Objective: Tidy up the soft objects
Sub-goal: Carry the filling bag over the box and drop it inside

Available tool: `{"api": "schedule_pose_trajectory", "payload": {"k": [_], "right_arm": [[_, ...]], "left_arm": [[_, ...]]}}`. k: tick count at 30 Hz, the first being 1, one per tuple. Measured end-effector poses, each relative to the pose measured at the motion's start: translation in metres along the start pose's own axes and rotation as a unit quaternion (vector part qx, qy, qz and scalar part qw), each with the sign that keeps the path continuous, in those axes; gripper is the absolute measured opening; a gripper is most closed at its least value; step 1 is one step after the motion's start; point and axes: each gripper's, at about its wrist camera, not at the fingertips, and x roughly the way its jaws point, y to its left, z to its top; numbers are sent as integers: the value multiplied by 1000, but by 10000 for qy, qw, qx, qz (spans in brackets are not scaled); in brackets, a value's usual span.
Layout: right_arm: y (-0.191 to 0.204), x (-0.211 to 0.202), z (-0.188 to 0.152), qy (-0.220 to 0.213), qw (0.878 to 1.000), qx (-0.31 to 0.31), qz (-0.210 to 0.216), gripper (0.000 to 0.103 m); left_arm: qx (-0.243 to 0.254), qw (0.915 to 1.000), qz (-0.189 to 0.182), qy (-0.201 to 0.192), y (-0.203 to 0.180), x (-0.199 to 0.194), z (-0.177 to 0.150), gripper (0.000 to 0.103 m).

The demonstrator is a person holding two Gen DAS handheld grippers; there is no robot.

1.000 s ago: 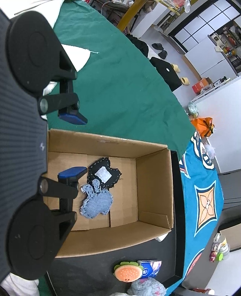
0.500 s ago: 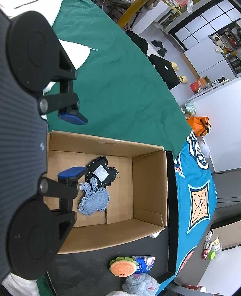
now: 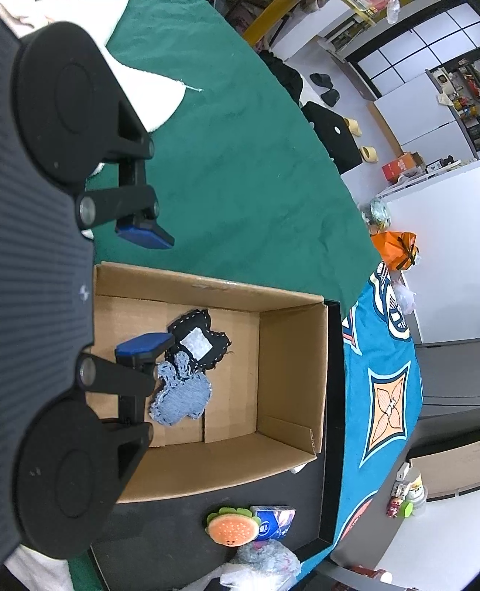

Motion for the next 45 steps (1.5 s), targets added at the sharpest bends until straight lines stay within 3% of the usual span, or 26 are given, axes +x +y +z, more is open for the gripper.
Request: {"api": "schedule_pose_trajectory", "payload": {"k": [21, 30, 34, 41, 45], "right_arm": [[81, -7, 31, -153, 9964, -767, 324, 19], [117, 0, 38, -83, 9915, -1161, 572, 19], [130, 5, 39, -38, 9893, -1301, 656, 19], [150, 10, 40, 11, 9868, -1451, 723, 19], [157, 12, 42, 13, 9860, -1476, 776, 20]], "left_arm": [[-458, 9977, -455, 213, 21, 21, 1, 48], [-830, 9938, -686, 262, 37, 29, 0, 43], [-939, 9921, -792, 258, 42, 32, -1, 38], [-1222, 9882, -884, 275, 53, 37, -2, 18], [-1265, 9863, -1020, 272, 56, 38, -3, 14]]}}
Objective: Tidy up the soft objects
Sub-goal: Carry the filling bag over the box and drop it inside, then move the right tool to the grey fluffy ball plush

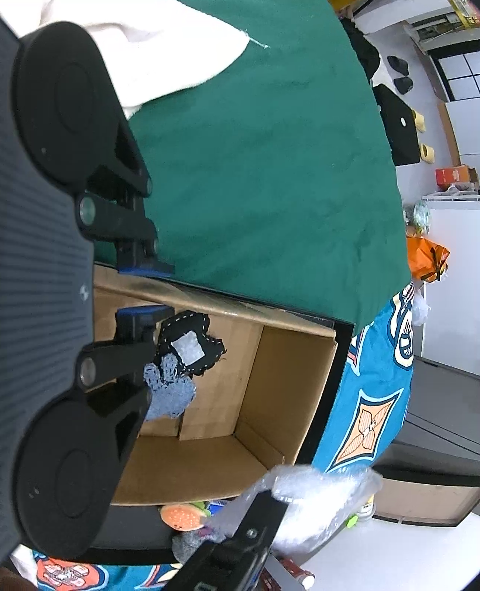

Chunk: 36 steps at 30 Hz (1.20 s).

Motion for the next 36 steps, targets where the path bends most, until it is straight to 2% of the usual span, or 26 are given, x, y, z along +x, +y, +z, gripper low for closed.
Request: {"api": "schedule_pose_trajectory", "payload": {"k": [8, 13, 14, 15, 17, 26, 29, 36], "right_arm": [[11, 9, 7, -34, 9999, -72, 110, 20], [12, 12, 13, -131, 9993, 57, 353, 22], [13, 15, 14, -87, 9992, 52, 395, 25], [12, 18, 14, 3, 9991, 52, 413, 35], [7, 19, 12, 32, 9991, 154, 406, 48], [-25, 6, -8, 119, 9984, 536, 156, 51], [-34, 2, -14, 160, 9984, 548, 16, 57], [-52, -8, -29, 205, 9982, 539, -150, 64]], "left_arm": [[-81, 9999, -119, -11, 3, 0, -1, 12], [-99, 9998, -144, -14, 4, -1, -1, 12], [-99, 9999, -136, -16, 4, -1, -1, 12], [-93, 9999, -126, -20, 4, -1, -1, 12], [-67, 9999, -99, -23, 3, -2, -1, 13], [200, 9996, 165, -82, -9, -4, -2, 15], [253, 9995, 203, -59, -10, -4, -2, 16], [501, 9979, 395, -77, -22, -5, -3, 20]]}}
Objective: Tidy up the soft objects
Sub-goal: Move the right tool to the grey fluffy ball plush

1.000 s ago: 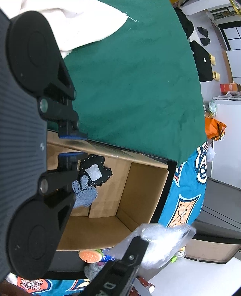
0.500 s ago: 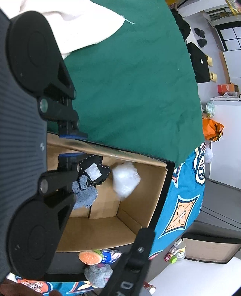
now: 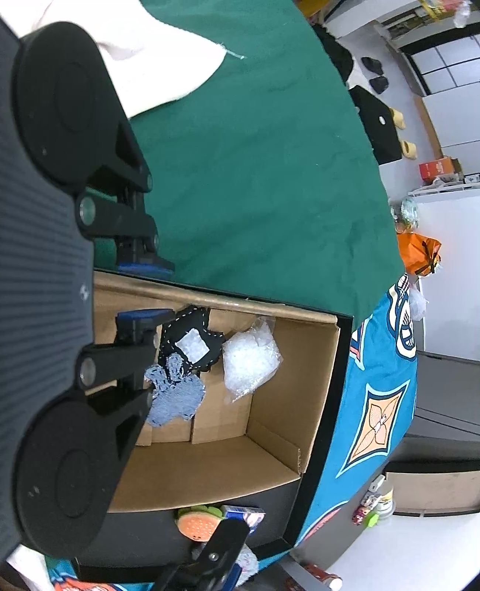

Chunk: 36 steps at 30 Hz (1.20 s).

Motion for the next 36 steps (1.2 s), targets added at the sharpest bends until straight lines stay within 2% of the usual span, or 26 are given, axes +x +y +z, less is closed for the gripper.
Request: {"api": "schedule_pose_trajectory", "payload": {"k": [4, 8, 14, 17, 22, 29, 36], "right_arm": [[-12, -4, -4, -44, 10000, -56, -62, 73], [-24, -6, -7, -85, 9995, -245, -179, 78], [-46, -8, -9, -148, 9991, -323, -236, 84], [-59, -7, -13, -227, 9989, -332, -242, 85], [-88, -1, -22, -317, 9989, 51, -343, 86], [-119, 8, -30, -275, 9975, 357, -536, 100], [-147, 22, -38, -315, 9942, 589, -839, 103]], "left_arm": [[105, 9999, 100, -26, -5, -2, -1, 29], [213, 9996, 206, -28, -10, -4, -1, 48], [336, 9988, 368, -30, -18, -6, -2, 59], [388, 9981, 473, -16, -23, -7, -1, 61], [551, 9963, 665, -13, -34, -10, -2, 63], [630, 9931, 989, 78, -48, -7, 1, 65], [895, 9868, 1326, 261, -66, 0, 2, 65]]}}
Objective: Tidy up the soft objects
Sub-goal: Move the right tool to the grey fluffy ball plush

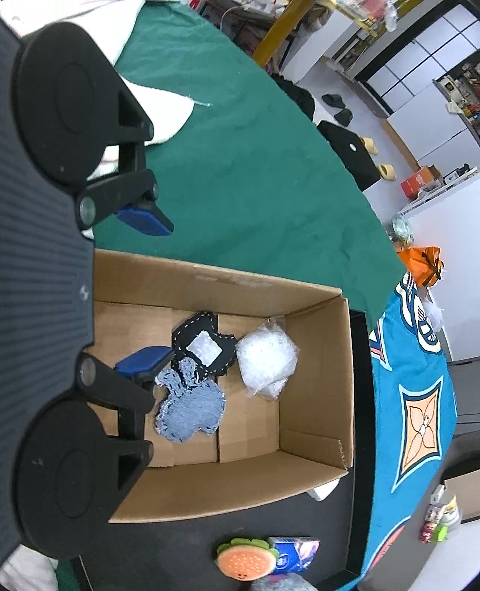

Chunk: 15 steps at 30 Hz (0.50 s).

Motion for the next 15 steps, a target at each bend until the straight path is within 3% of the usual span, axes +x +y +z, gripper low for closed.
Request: {"api": "schedule_pose_trajectory", "payload": {"k": [5, 15], "right_arm": [[-17, 14, 0, 53, 9996, 240, -161, 103], [-34, 34, -8, 220, 9983, 537, 101, 103]], "left_arm": [[37, 9998, 172, 107, -5, -1, 2, 65], [279, 9968, 732, 159, -33, -4, 12, 65]]}}
